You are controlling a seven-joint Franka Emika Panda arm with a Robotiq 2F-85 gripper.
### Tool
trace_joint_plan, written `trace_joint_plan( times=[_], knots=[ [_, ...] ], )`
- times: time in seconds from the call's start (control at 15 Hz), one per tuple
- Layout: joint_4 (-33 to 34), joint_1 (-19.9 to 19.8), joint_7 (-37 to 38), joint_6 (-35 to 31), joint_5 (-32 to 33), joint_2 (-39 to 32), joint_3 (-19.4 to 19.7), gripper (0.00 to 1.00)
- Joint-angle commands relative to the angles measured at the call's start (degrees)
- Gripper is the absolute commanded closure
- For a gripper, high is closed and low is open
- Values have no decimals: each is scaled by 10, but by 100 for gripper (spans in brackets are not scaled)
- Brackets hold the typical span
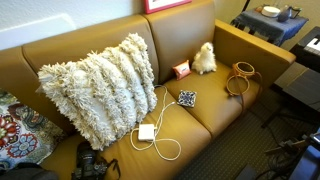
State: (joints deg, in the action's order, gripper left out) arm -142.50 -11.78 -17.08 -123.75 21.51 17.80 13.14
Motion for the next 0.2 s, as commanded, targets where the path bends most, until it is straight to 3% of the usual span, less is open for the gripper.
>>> trace_joint_plan(
  times=[0.0, 0.13],
  knots=[
    [0, -1, 0, 1, -1, 0, -1, 0],
    [0, -1, 0, 1, -1, 0, -1, 0]
  ],
)
